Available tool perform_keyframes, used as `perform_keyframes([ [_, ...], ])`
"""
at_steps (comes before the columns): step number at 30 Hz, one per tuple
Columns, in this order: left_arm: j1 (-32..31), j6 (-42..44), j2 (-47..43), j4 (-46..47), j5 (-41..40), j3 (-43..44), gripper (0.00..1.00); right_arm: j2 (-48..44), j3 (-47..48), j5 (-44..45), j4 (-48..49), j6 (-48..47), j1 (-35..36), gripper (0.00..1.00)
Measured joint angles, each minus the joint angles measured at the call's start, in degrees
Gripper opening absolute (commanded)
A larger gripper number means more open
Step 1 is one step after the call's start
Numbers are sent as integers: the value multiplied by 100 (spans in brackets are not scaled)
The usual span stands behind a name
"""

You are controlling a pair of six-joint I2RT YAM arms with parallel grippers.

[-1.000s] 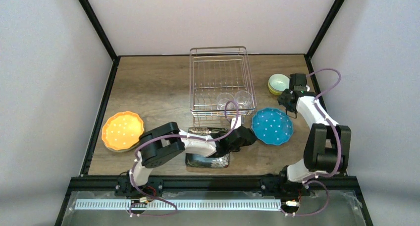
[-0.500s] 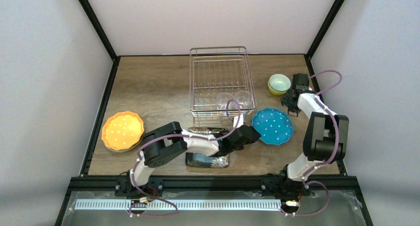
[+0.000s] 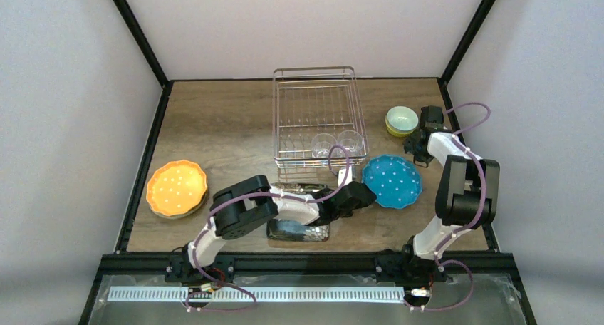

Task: Load the mixed dishes into the dish rack
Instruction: Grab the plate from the center of the board.

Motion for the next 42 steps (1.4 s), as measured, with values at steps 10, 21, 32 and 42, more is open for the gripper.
perform_keyframes([
  [10, 0, -94, 55, 55, -2, 44, 100, 234, 24, -81, 2, 74, 0, 77],
  [21, 0, -144, 105, 96, -4, 111, 100, 428, 24, -225, 83, 131, -35, 77],
  [32, 0, -173, 205, 205, -9, 155, 100, 514, 46, -319, 103, 131, -37, 77],
  [42, 0, -197, 284, 278, -24, 216, 100, 514, 42, -367, 127, 129, -48, 77],
])
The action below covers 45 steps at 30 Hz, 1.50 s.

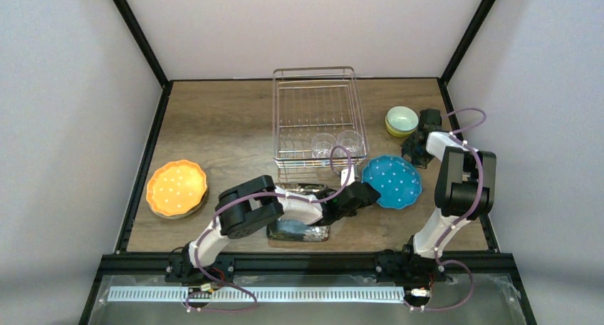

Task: Load the mixed dishes into the dish rack
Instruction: Grab the plate from the center of the board.

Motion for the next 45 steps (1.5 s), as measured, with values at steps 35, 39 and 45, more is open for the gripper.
perform_keyframes([
  [35, -52, -251, 39, 481, -280, -212, 100, -162, -273, -63, 271, -46, -17, 77],
  [39, -55, -151, 39, 566, -282, -251, 100, -162, -258, -57, 229, -83, -13, 78],
  [45, -59, 44, 39, 669, -282, -295, 100, -146, -208, -72, 118, -195, -13, 78],
])
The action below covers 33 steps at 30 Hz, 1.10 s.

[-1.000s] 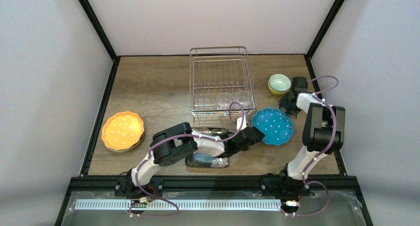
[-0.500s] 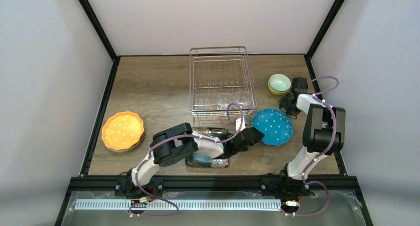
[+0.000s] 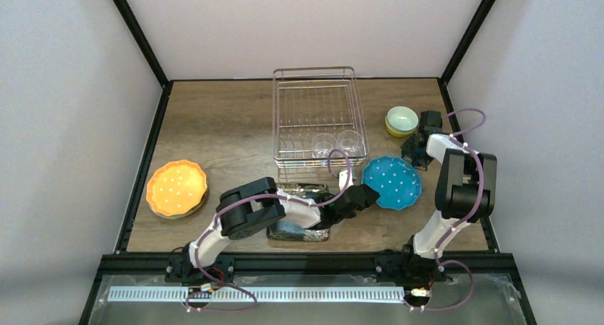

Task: Load the mixed dishes into the dish rack
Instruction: Grab the plate from the center of the board.

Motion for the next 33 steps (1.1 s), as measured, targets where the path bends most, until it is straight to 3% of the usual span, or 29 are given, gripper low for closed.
perform_keyframes([
  [33, 33, 627, -122, 581, 273, -450, 100, 188, 278, -271, -396, -306, 37, 78],
])
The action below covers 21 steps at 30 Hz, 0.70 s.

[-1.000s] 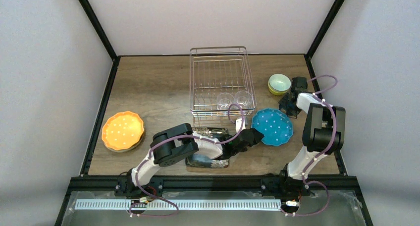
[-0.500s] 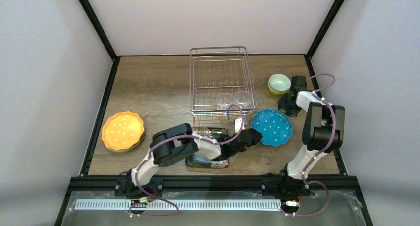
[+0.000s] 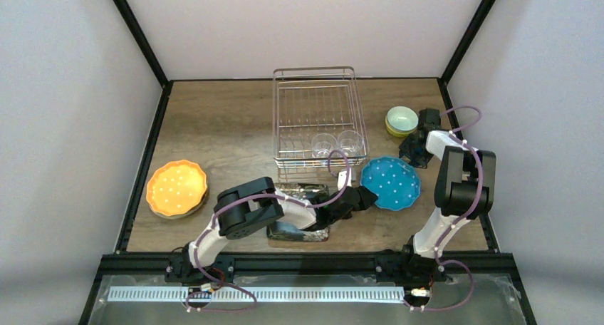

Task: Load the mixed dishes into the dish rack
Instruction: Grab the plate from the center of the board.

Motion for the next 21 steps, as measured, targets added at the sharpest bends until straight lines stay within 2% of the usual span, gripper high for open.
perform_keyframes([
  [9, 24, -57, 2, -409, 271, 247, 100, 46, 66, -17, -70, -22, 0, 78],
  [21, 280, -1049, 164, -90, 846, 251, 100, 92, 125, -31, -68, -184, 0, 78],
])
